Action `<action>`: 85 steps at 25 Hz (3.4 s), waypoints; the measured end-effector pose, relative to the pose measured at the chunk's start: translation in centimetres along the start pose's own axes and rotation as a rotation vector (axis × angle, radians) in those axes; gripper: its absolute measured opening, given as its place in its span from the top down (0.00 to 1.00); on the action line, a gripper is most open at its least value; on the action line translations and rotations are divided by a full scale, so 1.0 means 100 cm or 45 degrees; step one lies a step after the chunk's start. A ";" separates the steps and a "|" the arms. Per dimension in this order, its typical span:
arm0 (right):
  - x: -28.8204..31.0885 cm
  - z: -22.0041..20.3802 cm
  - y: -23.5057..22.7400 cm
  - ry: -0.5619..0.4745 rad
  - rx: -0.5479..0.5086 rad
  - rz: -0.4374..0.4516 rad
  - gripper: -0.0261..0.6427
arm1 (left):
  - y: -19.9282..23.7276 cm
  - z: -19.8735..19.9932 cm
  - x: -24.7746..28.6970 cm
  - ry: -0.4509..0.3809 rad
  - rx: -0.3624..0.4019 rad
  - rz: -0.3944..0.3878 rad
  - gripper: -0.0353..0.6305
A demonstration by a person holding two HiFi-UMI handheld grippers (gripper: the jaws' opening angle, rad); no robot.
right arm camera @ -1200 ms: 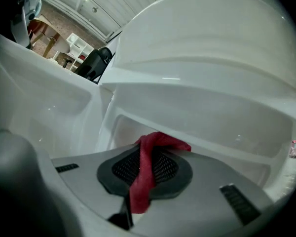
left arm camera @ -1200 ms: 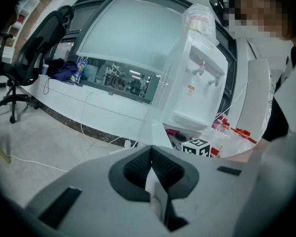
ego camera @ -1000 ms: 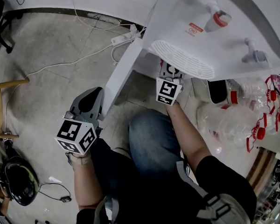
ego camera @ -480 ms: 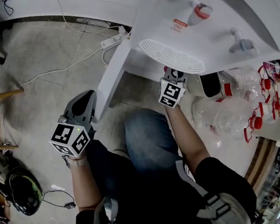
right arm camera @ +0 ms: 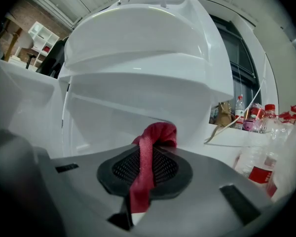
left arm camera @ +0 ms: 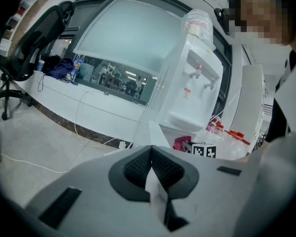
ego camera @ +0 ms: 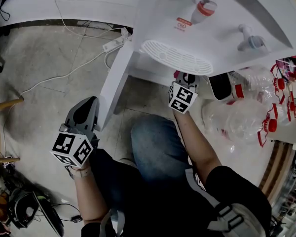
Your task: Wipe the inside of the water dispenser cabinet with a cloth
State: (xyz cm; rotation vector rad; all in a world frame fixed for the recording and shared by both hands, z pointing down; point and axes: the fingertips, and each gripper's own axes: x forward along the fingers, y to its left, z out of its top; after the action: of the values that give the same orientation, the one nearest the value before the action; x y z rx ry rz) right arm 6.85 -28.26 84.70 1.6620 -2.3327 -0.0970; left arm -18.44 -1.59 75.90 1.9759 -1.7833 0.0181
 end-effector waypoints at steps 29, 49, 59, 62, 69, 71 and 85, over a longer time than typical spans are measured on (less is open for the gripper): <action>0.016 -0.148 0.014 0.420 -0.018 0.027 0.89 | 0.002 0.001 0.001 0.001 -0.005 0.031 0.94; 0.023 -0.204 0.022 0.635 -0.001 0.050 0.89 | 0.010 -0.017 0.013 0.078 0.040 0.064 0.94; 0.029 -0.154 0.028 0.479 0.017 0.093 0.89 | 0.010 -0.013 0.018 0.058 0.019 0.065 0.94; 0.030 -0.142 0.031 0.463 0.041 0.126 0.89 | 0.011 -0.012 0.019 0.057 0.014 0.075 0.94; 0.027 -0.112 0.063 0.431 0.059 0.322 0.89 | 0.013 -0.008 0.019 0.028 -0.022 0.109 0.94; 0.025 -0.104 0.073 0.428 0.070 0.384 0.89 | 0.013 -0.008 0.017 0.025 -0.030 0.129 0.94; -0.041 -0.004 0.167 0.317 -0.109 0.882 0.89 | -0.001 0.014 -0.023 -0.089 -0.215 0.311 0.94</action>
State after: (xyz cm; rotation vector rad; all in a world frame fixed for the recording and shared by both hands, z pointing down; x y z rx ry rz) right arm -7.14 -18.75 87.92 0.7056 -2.5116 0.1391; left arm -19.18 0.07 73.88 1.6522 -1.9911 -0.1195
